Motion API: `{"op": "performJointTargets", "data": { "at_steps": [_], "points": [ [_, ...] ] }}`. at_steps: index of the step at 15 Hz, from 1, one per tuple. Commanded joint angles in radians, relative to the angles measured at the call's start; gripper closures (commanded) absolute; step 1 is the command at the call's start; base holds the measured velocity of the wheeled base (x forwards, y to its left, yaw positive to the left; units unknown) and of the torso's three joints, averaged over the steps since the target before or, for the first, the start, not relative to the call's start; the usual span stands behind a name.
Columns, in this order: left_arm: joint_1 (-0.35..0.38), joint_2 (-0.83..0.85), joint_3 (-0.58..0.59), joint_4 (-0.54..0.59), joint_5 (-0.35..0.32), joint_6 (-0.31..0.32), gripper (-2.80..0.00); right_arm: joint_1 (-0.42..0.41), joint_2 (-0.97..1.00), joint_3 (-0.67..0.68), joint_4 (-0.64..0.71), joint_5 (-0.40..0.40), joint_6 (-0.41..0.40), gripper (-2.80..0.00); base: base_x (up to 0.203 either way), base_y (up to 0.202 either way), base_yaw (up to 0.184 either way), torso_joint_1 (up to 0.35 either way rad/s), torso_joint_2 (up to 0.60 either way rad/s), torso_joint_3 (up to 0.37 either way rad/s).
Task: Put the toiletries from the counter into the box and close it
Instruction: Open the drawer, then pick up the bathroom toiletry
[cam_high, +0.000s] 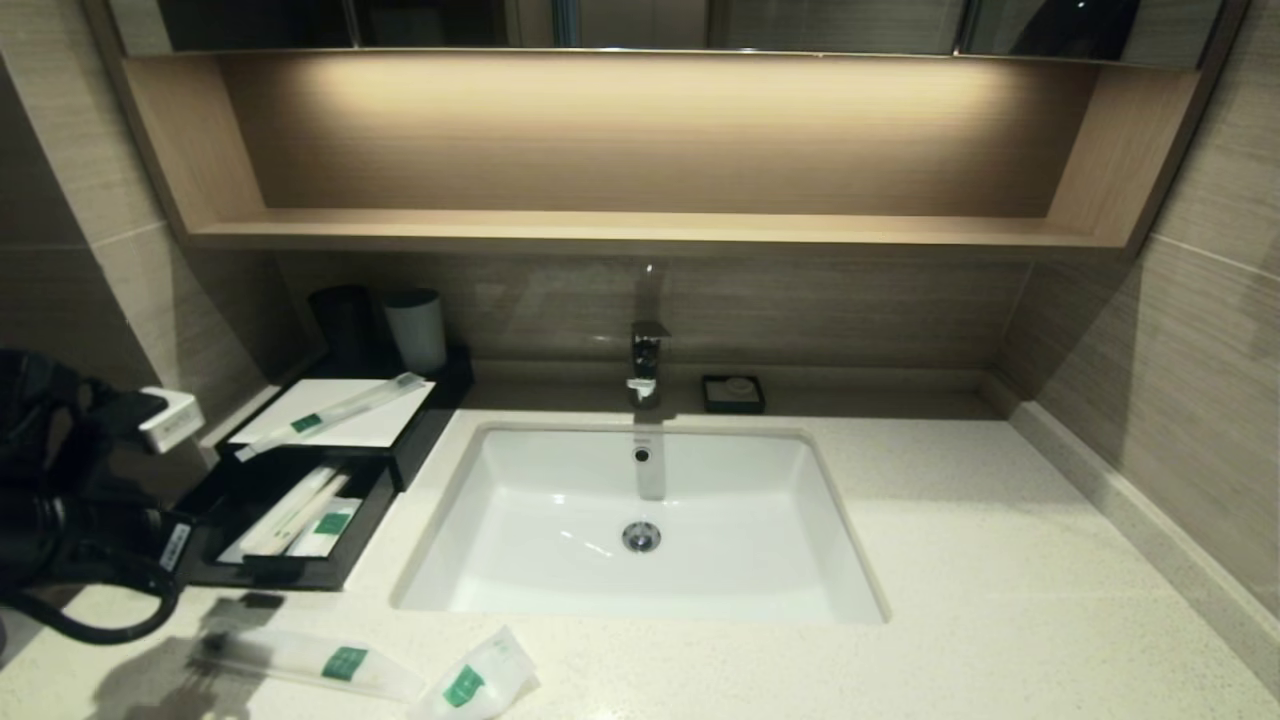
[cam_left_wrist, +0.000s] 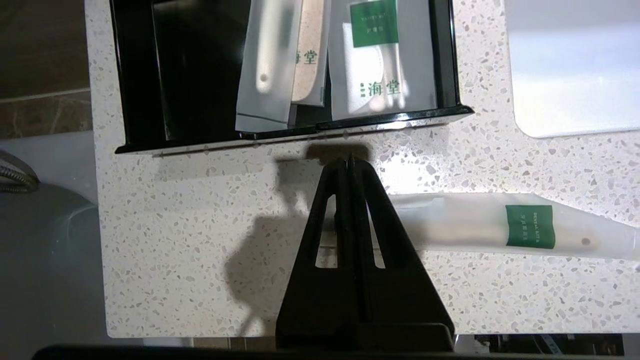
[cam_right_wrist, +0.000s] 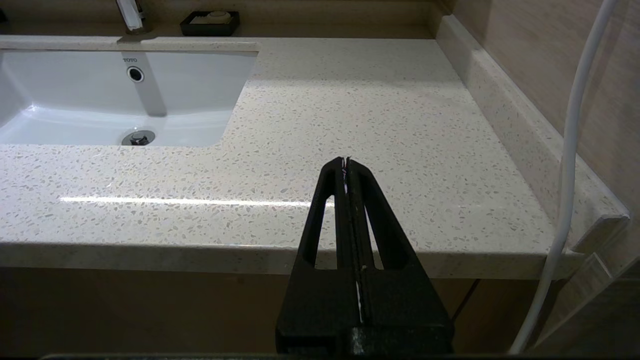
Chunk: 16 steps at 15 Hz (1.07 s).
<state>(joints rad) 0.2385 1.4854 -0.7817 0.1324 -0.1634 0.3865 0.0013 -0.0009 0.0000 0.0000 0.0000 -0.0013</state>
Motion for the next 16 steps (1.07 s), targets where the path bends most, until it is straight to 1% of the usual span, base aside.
{"op": "performJointTargets", "data": {
  "at_steps": [1, 3, 4, 6, 8, 9, 10, 13, 16],
  "points": [
    [0.002, -0.029, -0.009, -0.007, -0.001, -0.009, 0.00, 0.000, 0.001, 0.002, 0.000, 0.000, 0.000, 0.00, 0.000, 0.000, 0.000, 0.000, 0.00, 0.000],
    [0.002, -0.047, -0.037, -0.014, 0.001, -0.056, 0.00, 0.000, 0.001, 0.002, 0.000, 0.000, 0.000, 0.00, 0.000, 0.000, 0.000, 0.000, 0.00, 0.000],
    [0.002, -0.048, -0.059, -0.015, 0.001, -0.062, 0.00, 0.000, 0.001, 0.002, 0.000, 0.000, 0.000, 0.00, 0.000, 0.000, 0.000, 0.000, 0.00, 0.000],
    [-0.002, -0.036, -0.177, -0.009, 0.001, -0.068, 0.00, 0.000, 0.001, 0.002, 0.000, 0.000, 0.000, 0.00, 0.000, 0.000, 0.000, 0.000, 0.00, 0.000],
    [-0.011, -0.010, -0.331, 0.042, 0.004, -0.069, 0.00, 0.000, -0.001, 0.002, 0.000, 0.000, 0.000, 0.00, 0.000, 0.000, 0.000, 0.000, 0.00, 0.000],
    [-0.013, 0.016, -0.396, 0.076, 0.007, -0.064, 0.00, 0.000, 0.001, 0.002, 0.000, 0.000, 0.000, 0.00, 0.000, 0.000, 0.000, 0.000, 0.00, 0.000],
    [-0.012, 0.052, -0.430, 0.094, 0.009, -0.055, 0.00, 0.000, -0.001, 0.002, 0.000, 0.000, 0.000, 0.00, 0.000, 0.000, 0.000, 0.000, 0.00, 0.000],
    [0.000, 0.134, -0.481, 0.093, 0.011, 0.011, 0.00, 0.000, 0.001, 0.002, -0.001, 0.000, 0.000, 0.00, 0.000, 0.000, 0.000, 0.000, 0.00, 0.000],
    [0.001, 0.173, -0.514, 0.093, 0.010, 0.048, 0.00, 0.000, 0.001, 0.002, 0.000, 0.000, 0.000, 0.00, 0.000, 0.000, 0.000, 0.000, 0.00, 0.000]
  ]
}}
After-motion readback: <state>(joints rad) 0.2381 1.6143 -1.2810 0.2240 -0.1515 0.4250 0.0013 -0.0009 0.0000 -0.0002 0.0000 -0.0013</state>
